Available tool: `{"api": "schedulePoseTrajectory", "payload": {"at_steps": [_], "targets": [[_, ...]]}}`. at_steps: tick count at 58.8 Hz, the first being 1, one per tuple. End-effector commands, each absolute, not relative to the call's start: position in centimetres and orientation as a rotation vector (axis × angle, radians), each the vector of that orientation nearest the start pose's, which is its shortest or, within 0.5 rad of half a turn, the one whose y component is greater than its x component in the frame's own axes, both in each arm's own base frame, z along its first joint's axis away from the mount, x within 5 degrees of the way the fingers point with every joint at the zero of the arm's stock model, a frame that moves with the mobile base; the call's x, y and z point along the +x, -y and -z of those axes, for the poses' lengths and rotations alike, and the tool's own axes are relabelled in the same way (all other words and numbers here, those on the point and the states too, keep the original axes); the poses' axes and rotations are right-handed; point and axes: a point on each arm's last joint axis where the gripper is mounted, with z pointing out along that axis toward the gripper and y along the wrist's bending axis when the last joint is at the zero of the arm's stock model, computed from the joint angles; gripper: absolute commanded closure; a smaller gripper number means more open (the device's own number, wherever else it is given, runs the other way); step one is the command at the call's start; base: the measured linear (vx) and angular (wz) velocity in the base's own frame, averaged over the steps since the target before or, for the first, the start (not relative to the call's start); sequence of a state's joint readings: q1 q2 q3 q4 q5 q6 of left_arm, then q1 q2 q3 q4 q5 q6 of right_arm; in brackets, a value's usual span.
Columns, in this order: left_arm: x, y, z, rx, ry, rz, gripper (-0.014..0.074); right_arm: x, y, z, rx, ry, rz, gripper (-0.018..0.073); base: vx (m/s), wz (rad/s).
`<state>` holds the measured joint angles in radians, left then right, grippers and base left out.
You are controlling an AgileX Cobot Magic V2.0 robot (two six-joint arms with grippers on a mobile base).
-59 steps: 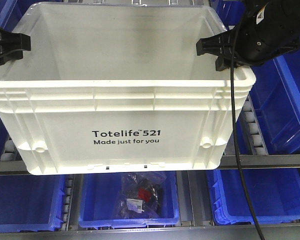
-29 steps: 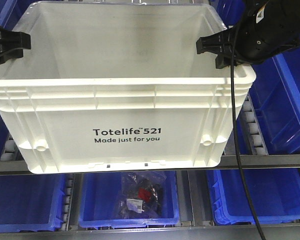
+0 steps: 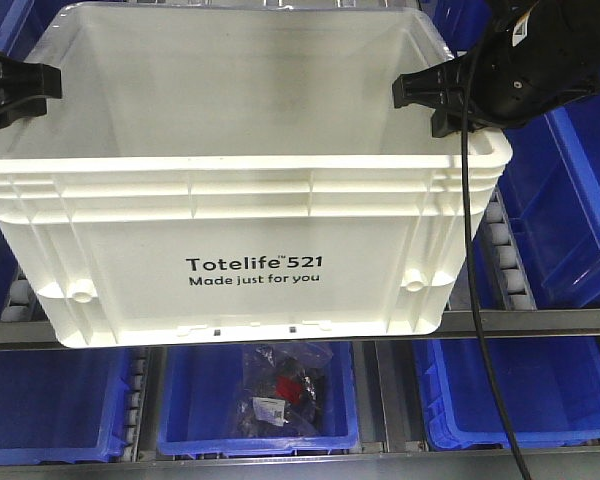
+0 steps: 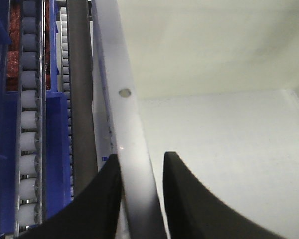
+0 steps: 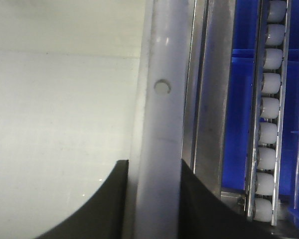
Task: Move bin from left to right shelf
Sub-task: 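Lift the white crate off the shelf with both grippers, then pull the held crate back away from the shelf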
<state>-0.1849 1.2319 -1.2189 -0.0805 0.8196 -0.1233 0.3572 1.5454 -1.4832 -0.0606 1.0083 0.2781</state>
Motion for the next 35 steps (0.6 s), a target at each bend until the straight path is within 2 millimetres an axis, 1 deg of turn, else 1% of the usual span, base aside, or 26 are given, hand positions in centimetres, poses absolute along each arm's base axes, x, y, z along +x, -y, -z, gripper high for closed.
{"api": "schedulePoseTrajectory", "payload": {"at_steps": [1, 35], "targets": [[24.71, 4.96, -41.33, 0.066, -2.126, 0.237, 0.0494, 31.11, -10.23, -39.59, -0.136, -2.332, -0.145, 0.054, 0.0, 0.0], [24.71, 4.96, -41.33, 0.066, -2.126, 0.237, 0.0494, 31.11, -10.23, -39.59, -0.136, -2.332, -0.145, 0.054, 0.0, 0.0]]}}
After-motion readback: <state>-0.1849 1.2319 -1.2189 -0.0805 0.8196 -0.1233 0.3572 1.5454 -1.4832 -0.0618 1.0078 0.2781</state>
